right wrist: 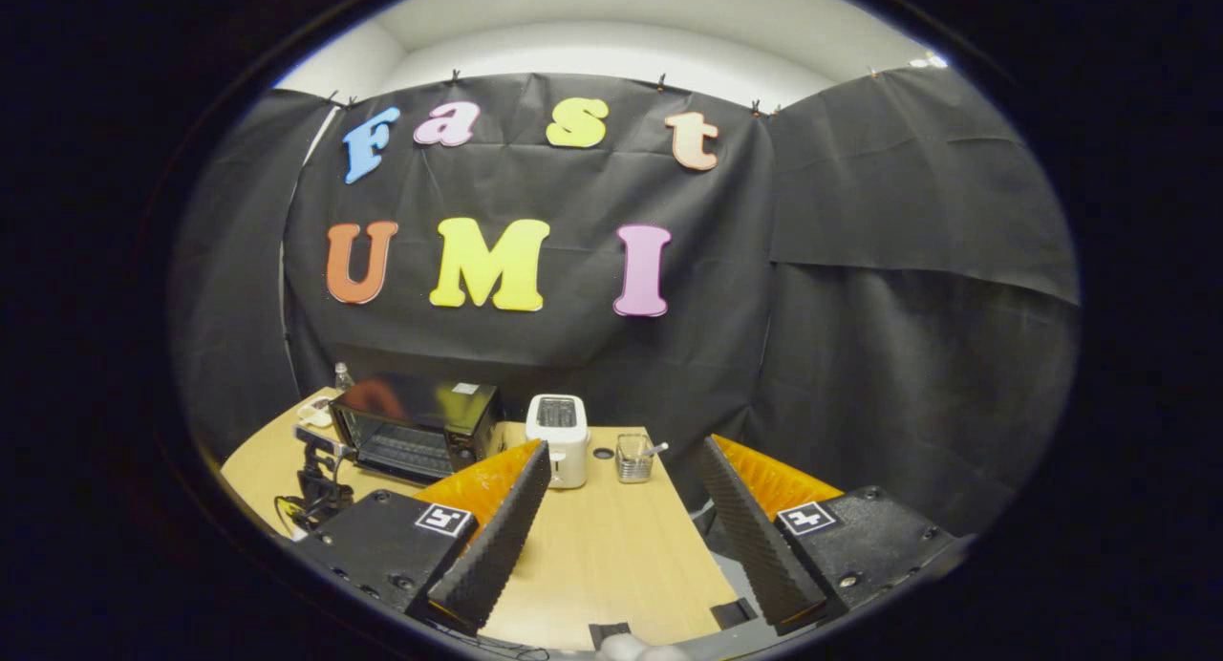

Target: Open the electric oven with the left hand, put the food in, and close the electric oven.

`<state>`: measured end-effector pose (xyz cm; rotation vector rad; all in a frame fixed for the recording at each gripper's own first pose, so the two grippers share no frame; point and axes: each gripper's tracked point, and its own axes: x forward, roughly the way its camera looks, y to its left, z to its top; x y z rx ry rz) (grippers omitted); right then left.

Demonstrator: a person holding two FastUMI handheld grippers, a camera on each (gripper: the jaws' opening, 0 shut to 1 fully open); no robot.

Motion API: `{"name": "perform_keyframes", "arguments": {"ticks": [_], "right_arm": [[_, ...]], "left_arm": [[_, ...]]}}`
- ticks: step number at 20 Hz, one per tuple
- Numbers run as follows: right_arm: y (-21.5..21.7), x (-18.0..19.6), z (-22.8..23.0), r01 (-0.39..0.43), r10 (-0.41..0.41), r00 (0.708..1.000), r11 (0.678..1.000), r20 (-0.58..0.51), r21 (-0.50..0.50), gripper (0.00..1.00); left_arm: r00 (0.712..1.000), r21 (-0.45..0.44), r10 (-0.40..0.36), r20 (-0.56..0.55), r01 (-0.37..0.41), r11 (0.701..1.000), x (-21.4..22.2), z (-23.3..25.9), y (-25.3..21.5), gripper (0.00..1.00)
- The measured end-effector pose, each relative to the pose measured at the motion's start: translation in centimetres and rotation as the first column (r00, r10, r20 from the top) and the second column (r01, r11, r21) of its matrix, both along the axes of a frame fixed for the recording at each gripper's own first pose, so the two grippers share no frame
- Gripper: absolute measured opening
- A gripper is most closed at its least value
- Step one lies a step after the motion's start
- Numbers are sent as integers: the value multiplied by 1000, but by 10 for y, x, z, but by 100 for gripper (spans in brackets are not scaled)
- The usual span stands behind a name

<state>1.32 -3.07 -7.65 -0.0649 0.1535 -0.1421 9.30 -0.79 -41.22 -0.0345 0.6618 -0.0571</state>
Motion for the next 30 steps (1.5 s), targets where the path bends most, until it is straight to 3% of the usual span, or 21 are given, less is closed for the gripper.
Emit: {"name": "perform_keyframes", "arguments": {"ticks": [1,2,3,4,5,6,7,8,9,10,11,12,13,14,16,17,18,20,26,30], "right_arm": [[1,1,2,-2,2,1000,1000,4,-3,100],[2,3,0,-5,5,1000,1000,3,-3,100],[3,4,-4,-12,12,1000,1000,-5,2,92],[5,6,-8,-20,20,1000,1000,-12,6,100],[5,11,-14,-27,27,999,1000,-27,6,92],[5,14,-22,-36,36,998,999,-45,5,100],[6,18,-32,-49,49,997,999,-65,7,92],[9,21,-41,-64,65,994,998,-83,12,100],[12,27,-51,-79,81,992,997,-101,18,92],[14,31,-61,-91,94,988,996,-123,24,100],[17,37,-75,-111,115,983,993,-141,35,100],[23,41,-88,-130,137,976,990,-169,50,92],[28,45,-104,-151,162,967,986,-195,68,100],[33,50,-119,-166,183,958,982,-222,89,100],[43,60,-148,-190,223,934,972,-278,141,100],[48,64,-164,-200,243,919,966,-310,164,92],[54,67,-180,-207,264,901,959,-345,194,100],[69,76,-208,-229,325,863,934,-388,273,100],[105,100,-273,-234,451,741,868,-497,438,99],[122,127,-298,-214,517,679,818,-521,534,98]], "left_arm": [[1000,2,0,26,0,1000,0,11,2,94],[999,8,-4,47,3,1000,-1,22,5,93],[997,9,-5,73,5,1000,-3,36,8,93],[995,8,-7,104,6,1000,-6,50,10,93],[991,10,-1,137,-1,1000,-9,67,15,93],[987,2,8,161,-8,1000,-14,82,20,93],[982,-11,13,187,-11,1000,-19,100,22,93],[977,-12,28,213,-26,1000,-25,117,30,93],[968,-14,41,247,-39,999,-31,137,37,93],[960,-14,48,275,-46,999,-37,156,42,93],[950,-7,56,307,-57,998,-43,175,47,93],[941,-1,61,333,-64,998,-49,192,51,93],[930,5,66,362,-73,997,-55,211,53,93],[918,11,75,389,-86,996,-61,229,56,93],[890,14,86,447,-104,995,-73,264,58,93],[876,21,84,474,-107,994,-79,282,58,93],[865,35,89,494,-122,992,-86,294,62,93],[849,54,75,523,-121,991,-96,314,59,93],[842,66,102,529,-161,985,-115,337,62,93],[850,57,143,507,-199,978,-115,336,59,93]]}}
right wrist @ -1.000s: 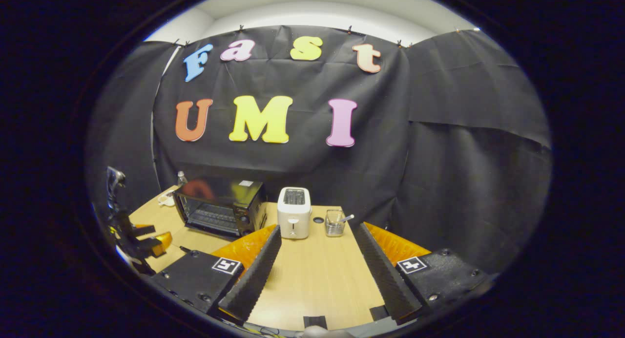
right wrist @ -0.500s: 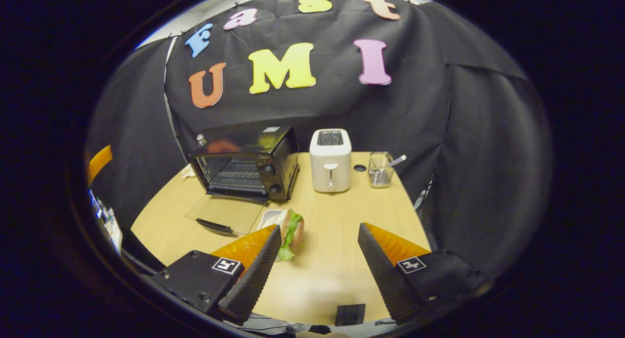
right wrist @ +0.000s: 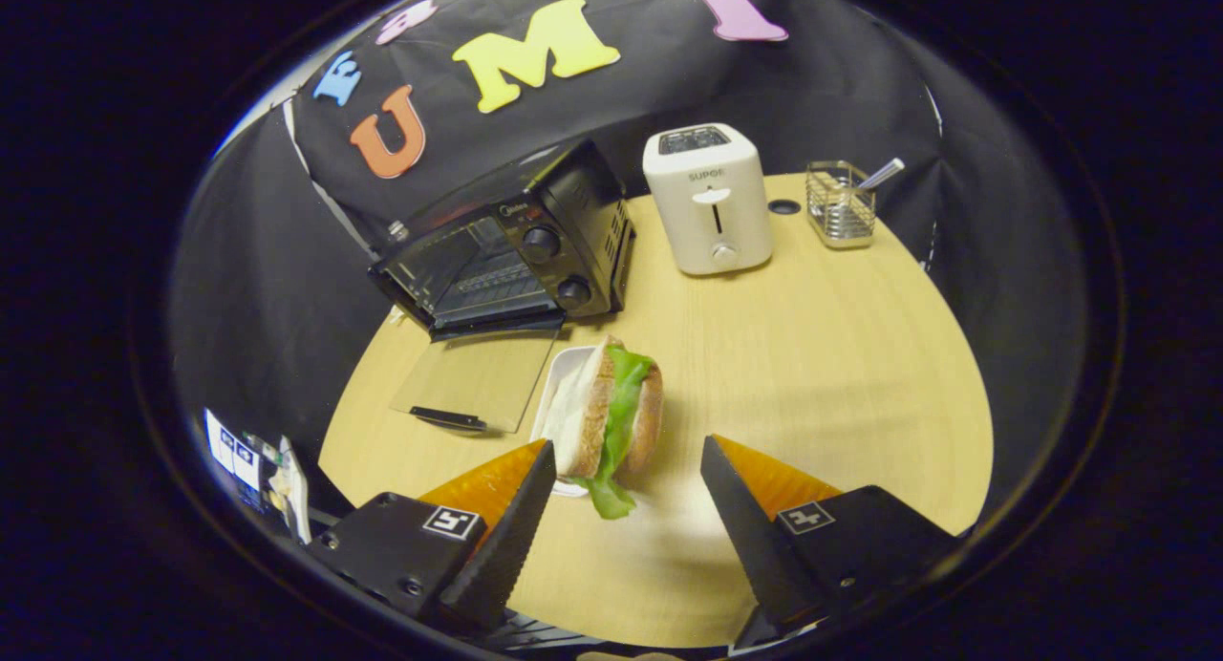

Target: Open the electric oven with the left hand, put the food in, and close the electric oven.

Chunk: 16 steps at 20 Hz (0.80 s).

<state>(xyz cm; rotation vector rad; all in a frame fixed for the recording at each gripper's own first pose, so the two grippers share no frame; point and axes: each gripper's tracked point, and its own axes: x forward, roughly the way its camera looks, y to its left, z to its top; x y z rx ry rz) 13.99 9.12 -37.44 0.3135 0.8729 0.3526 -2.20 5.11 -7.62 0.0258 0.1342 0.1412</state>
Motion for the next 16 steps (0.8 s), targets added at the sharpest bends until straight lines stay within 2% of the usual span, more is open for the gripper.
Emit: {"name": "perform_keyframes", "arguments": {"ticks": [3,4,5,6,7,8,9,10,11,12,13,14,16], "right_arm": [[7,18,-9,-24,26,998,999,-53,46,97],[11,23,-11,-33,37,997,997,-70,64,84],[13,27,-13,-38,45,996,996,-82,83,97],[16,30,-16,-49,58,993,994,-99,97,96],[18,29,-19,-57,70,990,993,-122,108,79],[22,31,-20,-60,79,987,990,-137,131,75],[26,31,-20,-60,85,984,985,-155,161,80],[26,33,-21,-42,75,981,983,-178,180,75],[27,34,-18,-25,67,979,978,-194,209,55],[28,33,-17,-8,57,976,973,-208,231,53],[29,33,-16,4,50,975,969,-214,245,44],[30,32,-16,10,44,975,969,-216,246,49],[32,31,-11,16,35,978,970,-205,243,44]], "left_arm": [[1000,-5,29,0,-29,1000,5,2,0,93],[999,-6,39,-1,-39,999,7,2,-1,93],[999,-4,47,-1,-47,999,9,3,-1,93],[998,2,58,-3,-58,998,12,3,-1,93],[998,6,67,-6,-67,998,13,3,0,93],[997,10,73,-12,-73,997,15,1,-1,93],[997,12,79,-16,-79,997,16,0,-2,93],[996,15,89,-19,-89,996,18,-1,-2,93],[995,19,96,-21,-96,995,18,-1,-2,93],[995,25,102,-19,-102,994,20,-2,-2,93],[994,25,106,-19,-105,994,20,-3,-2,93],[994,22,106,-22,-105,994,21,-4,-3,93],[994,15,106,-23,-106,994,22,-7,0,93]]}}
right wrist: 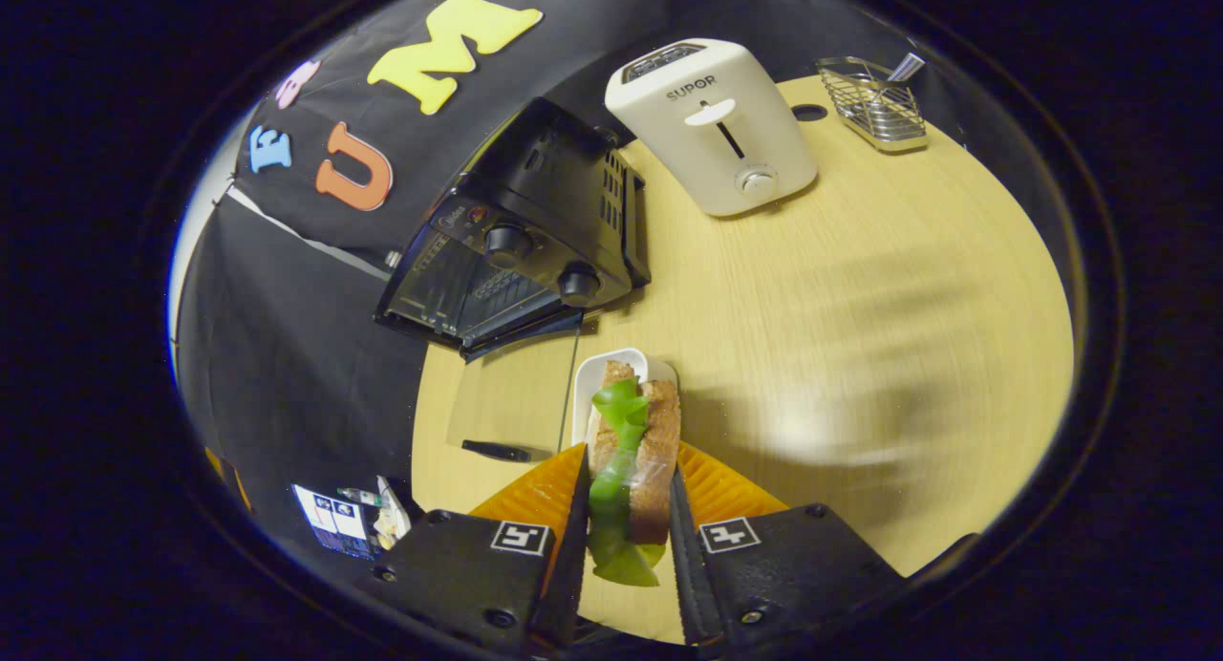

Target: Open the electric oven with the left hand, put the food in, and close the electric oven.

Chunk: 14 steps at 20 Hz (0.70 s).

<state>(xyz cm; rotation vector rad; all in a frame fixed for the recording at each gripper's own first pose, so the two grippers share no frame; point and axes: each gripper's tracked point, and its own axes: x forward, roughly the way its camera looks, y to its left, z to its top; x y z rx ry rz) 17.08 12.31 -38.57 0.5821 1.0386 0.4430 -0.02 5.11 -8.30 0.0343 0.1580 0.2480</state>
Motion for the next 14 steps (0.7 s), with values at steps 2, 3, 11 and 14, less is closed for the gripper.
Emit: {"name": "perform_keyframes", "arguments": {"ticks": [2,3,11,14], "right_arm": [[3,0,9,19,-19,1000,1000,19,-3,34],[3,0,16,33,-33,999,999,33,-7,42],[26,-7,116,206,-204,935,978,290,21,42],[56,-12,141,263,-271,891,962,365,74,42]], "left_arm": [[1000,-4,-2,2,2,1000,-1,-1,5,93],[1000,-10,-11,-3,11,1000,-1,-4,7,93],[999,-10,-50,-8,50,999,-8,-14,46,93],[996,-12,-91,-23,90,996,-13,-22,52,93]]}}
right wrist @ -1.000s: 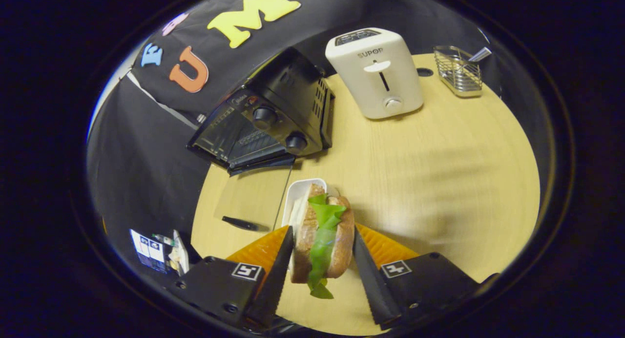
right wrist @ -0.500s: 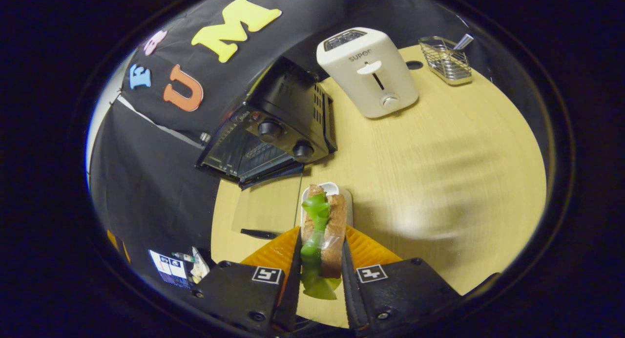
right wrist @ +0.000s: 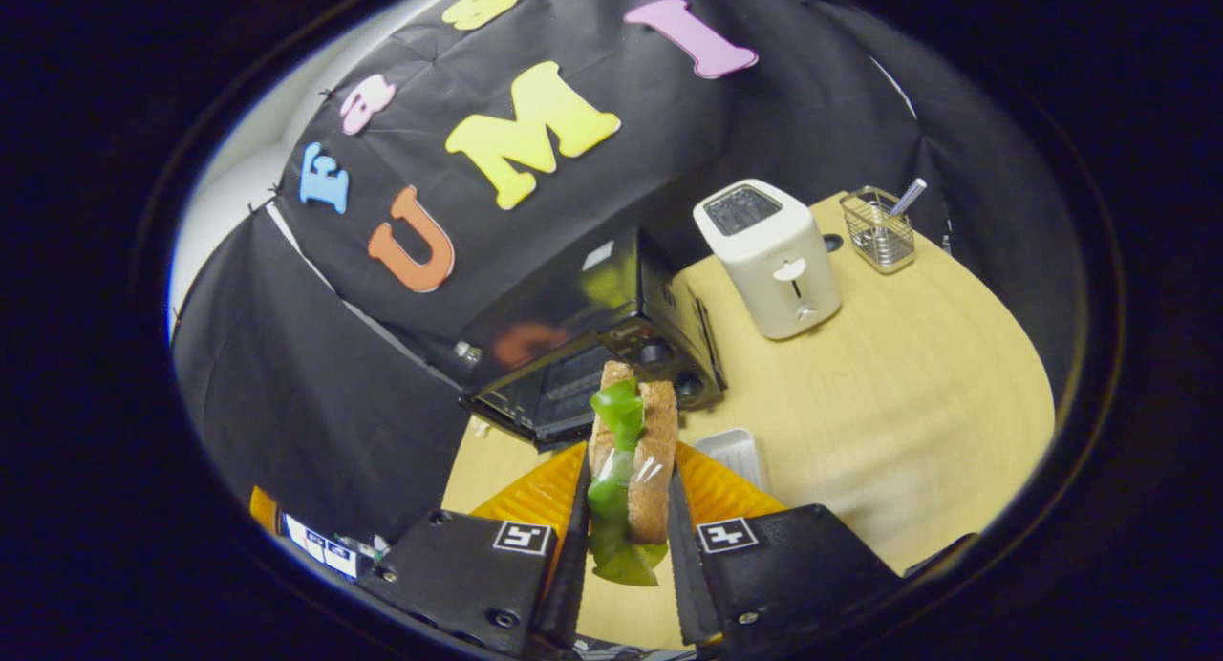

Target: Open the electric oven with the left hand, put the food in, and close the electric oven.

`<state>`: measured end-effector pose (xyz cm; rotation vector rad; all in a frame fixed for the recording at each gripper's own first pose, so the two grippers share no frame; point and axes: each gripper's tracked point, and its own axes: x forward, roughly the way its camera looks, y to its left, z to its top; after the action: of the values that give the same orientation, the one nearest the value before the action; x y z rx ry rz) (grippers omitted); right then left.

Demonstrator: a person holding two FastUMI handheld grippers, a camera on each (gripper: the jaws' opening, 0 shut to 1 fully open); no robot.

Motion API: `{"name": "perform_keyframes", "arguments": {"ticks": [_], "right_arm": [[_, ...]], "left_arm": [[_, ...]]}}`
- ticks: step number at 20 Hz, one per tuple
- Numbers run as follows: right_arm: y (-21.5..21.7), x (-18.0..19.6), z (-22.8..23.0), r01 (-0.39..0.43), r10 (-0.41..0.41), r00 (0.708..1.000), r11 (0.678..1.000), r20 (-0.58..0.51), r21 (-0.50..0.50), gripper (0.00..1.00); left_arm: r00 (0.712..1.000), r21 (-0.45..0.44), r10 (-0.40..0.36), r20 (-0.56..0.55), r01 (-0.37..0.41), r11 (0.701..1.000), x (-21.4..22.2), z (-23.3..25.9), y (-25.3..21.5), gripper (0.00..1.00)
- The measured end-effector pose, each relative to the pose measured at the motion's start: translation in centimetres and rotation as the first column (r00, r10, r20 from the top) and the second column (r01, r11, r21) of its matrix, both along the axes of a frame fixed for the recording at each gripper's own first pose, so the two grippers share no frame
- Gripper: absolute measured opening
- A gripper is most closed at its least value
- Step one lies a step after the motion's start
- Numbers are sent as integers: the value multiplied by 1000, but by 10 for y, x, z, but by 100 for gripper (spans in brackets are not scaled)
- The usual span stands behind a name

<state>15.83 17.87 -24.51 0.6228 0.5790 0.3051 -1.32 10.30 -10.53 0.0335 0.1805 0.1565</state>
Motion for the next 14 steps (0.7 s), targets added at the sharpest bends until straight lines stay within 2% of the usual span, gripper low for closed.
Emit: {"name": "perform_keyframes", "arguments": {"ticks": [7,14], "right_arm": [[94,1,-11,106,-117,990,984,76,144,42],[177,18,-41,209,-238,970,920,48,330,42]], "left_arm": [[995,-7,-100,7,100,995,-8,-5,10,93],[989,14,-148,-26,148,989,-13,-22,29,93]]}}
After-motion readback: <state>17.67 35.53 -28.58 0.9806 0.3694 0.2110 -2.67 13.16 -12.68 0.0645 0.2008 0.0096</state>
